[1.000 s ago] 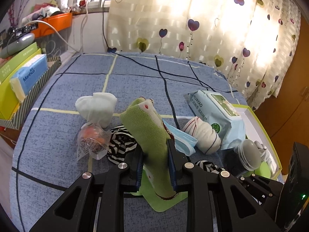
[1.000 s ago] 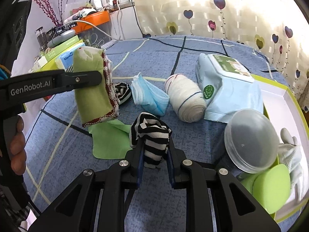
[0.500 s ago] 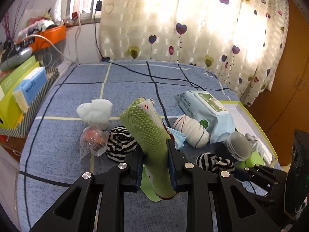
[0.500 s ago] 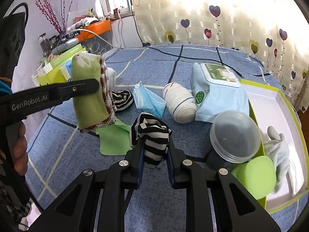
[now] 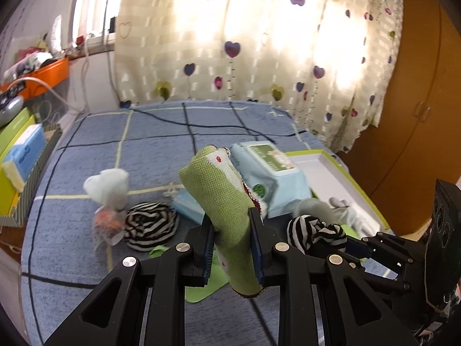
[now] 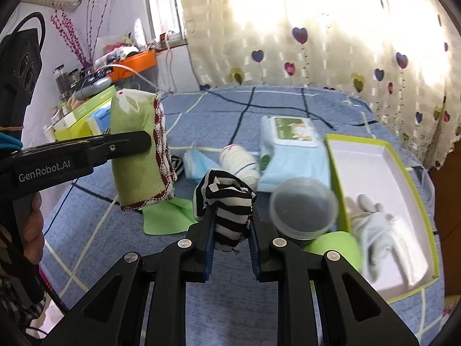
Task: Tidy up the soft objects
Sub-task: 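Carry the green towel and striped sock into the white box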
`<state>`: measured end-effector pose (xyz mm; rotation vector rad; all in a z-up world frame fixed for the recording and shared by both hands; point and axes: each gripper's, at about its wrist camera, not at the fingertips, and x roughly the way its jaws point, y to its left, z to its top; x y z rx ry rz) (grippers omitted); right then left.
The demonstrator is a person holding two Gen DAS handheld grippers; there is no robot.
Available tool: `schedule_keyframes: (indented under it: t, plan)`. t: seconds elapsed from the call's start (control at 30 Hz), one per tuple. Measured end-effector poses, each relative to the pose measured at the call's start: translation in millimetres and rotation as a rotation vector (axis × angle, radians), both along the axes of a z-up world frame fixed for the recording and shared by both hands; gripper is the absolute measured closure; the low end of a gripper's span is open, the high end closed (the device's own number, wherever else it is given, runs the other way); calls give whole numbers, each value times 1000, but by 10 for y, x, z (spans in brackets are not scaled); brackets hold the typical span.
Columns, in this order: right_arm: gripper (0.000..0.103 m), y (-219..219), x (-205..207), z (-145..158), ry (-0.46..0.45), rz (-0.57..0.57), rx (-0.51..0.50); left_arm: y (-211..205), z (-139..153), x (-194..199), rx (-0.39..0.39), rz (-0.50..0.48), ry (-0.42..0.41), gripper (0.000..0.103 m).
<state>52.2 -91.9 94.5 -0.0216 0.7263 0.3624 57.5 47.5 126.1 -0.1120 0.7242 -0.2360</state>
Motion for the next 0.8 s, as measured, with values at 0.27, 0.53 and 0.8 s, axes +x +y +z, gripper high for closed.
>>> schedule_keyframes:
  t: [0.27,0.53,0.8]
  plan:
    - [82,-304,-43,85,-15,-77,-6,-283,91,46,1,-82,-17,82]
    - [82,-571,-81,151,-25,-138,-6,-526,138,133,-22,-159,-12,82]
    - [82,-967,-102,189,-21,-251,-24,-893,168,311,-50,-253,7,82]
